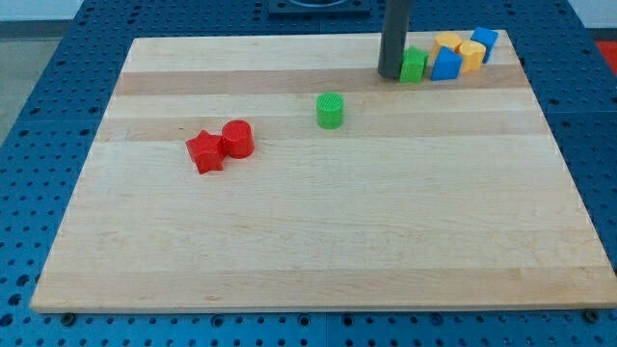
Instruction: Point at the green circle
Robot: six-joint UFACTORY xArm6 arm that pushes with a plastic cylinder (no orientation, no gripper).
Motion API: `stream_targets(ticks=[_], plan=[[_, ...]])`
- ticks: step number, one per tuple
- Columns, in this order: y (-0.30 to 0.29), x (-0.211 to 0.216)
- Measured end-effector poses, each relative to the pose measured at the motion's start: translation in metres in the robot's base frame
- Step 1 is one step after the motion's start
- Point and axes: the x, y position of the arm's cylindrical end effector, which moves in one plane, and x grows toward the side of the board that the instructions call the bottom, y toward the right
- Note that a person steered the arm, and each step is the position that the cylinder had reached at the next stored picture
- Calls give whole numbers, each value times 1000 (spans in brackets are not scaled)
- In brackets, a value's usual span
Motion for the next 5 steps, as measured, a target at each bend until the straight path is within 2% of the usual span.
stream_targets(ticks=[2, 3, 5], plan=[[20, -12], [6, -11], [-85, 6]])
